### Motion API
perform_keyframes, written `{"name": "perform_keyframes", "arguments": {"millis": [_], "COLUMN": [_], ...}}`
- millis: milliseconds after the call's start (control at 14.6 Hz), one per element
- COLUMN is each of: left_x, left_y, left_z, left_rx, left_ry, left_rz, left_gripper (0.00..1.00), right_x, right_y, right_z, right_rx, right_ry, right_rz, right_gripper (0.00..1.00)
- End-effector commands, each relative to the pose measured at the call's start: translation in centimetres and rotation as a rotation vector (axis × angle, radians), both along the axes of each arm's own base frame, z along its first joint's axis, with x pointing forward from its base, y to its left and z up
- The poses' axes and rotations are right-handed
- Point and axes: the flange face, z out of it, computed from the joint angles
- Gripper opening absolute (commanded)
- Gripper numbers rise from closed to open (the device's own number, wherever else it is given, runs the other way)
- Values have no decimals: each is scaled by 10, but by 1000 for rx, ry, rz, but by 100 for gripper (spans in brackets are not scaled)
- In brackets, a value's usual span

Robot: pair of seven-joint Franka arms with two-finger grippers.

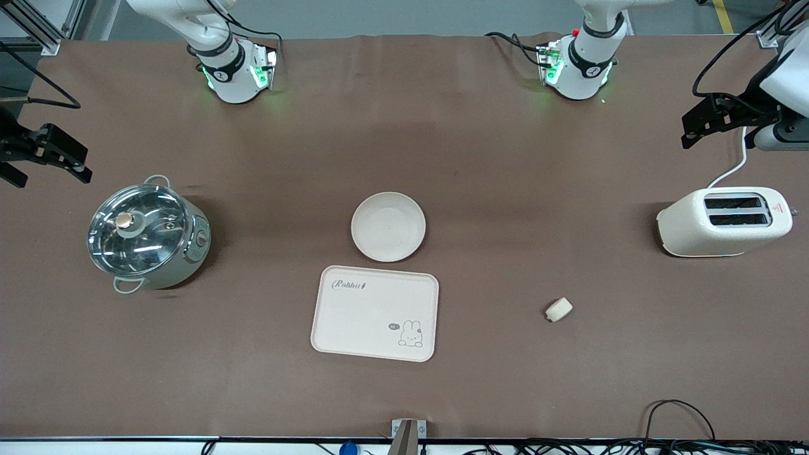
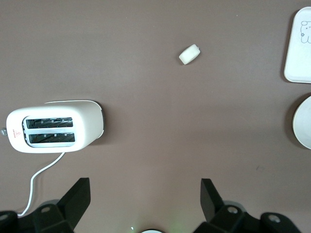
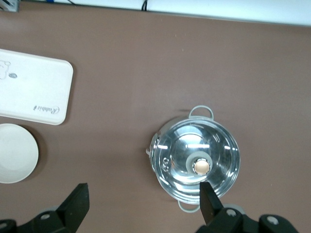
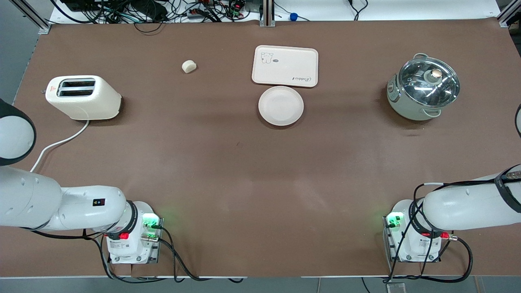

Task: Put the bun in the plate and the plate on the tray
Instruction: 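Reach the left gripper down toward the small white bun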

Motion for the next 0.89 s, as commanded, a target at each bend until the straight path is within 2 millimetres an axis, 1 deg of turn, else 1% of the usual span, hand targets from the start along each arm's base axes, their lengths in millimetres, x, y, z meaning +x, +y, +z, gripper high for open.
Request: {"name": "perform_keyframes", "arguments": {"millis": [0,68,137,205,274,342,479,548,616,685,753,822], "left_x": [1,3,4,13,26,42,72,88,100,109,115,120], "left_y": [-2,-1,-3,-3,-3,-2,-5,-11,-14,-15,-18,-24], "left_z": [-2,-4,-5,-14,-21,-41,-73,-96,-119,-139,-156,-169], "left_rx": [3,5,5,1,-7,-13,-28,-38,-47,-49,-48,-47], "left_ry": [18,18,16,21,10,21,-9,-15,-9,6,19,25], "left_rz": [-6,-6,-3,-5,-7,-8,0,-6,12,47,95,133], "left_gripper": [100,100,100,100,100,100,100,100,100,100,100,100], "right_x": [-2,-4,-5,-7,-9,-10,-10,-10,-9,-10,-8,-6], "right_y": [-19,-26,-39,-51,-57,-58,-54,-53,-49,-41,-33,-25], "right_z": [-34,-43,-47,-49,-50,-52,-54,-54,-58,-63,-67,-73], "right_rx": [8,11,12,14,15,18,20,32,94,180,214,227], "right_ry": [90,115,129,141,149,165,170,168,178,188,189,186], "right_rz": [-25,-37,-60,-80,-94,-96,-90,-89,-89,-86,-76,-68], "right_gripper": [100,100,100,100,100,100,100,100,100,100,100,100]}}
